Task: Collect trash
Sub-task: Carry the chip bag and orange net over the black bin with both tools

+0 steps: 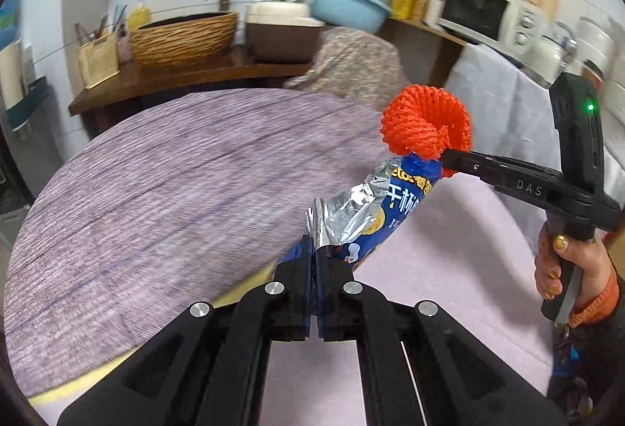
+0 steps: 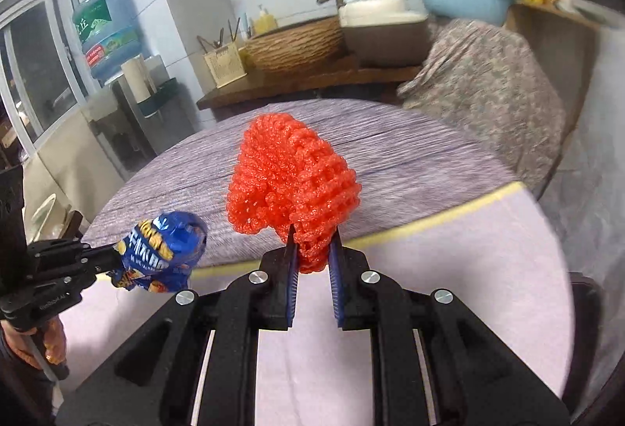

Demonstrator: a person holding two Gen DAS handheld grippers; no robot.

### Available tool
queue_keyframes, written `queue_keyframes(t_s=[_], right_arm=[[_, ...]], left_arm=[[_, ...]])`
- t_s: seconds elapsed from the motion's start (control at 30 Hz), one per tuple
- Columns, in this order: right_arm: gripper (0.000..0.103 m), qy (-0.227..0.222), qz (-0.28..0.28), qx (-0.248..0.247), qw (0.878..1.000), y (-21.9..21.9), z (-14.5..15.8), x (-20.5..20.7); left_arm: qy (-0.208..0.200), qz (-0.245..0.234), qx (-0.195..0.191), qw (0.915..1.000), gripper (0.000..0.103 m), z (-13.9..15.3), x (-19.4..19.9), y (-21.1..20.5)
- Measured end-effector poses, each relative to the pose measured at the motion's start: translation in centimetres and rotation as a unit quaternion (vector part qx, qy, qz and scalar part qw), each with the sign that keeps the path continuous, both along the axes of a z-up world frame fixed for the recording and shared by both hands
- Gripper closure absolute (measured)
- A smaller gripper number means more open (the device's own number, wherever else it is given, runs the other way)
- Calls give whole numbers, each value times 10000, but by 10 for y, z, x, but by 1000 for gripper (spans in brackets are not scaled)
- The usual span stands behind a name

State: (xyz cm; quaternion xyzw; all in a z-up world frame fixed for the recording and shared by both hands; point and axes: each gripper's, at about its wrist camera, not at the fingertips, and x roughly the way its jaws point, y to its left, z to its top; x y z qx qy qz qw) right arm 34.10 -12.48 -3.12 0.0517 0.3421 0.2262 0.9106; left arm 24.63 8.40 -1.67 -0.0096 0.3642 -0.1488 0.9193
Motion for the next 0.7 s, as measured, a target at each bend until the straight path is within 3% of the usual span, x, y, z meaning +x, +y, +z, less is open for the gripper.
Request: queue_keyframes(t_s=[0.3, 0.5, 0.7], right_arm=[[88, -359, -581, -207, 9974, -93, -2, -71], [88, -657, -1283, -524, 9882, -158, -8, -126], [88, -433, -2028, -279, 9779, -223, -31, -158]], left_arm=[[-117, -720, -270, 9970, 100, 9, -34, -75], [-117, -1201, -318, 9922, 100, 5, -47, -130], [60, -1618, -319, 9863, 100, -6, -47, -184]])
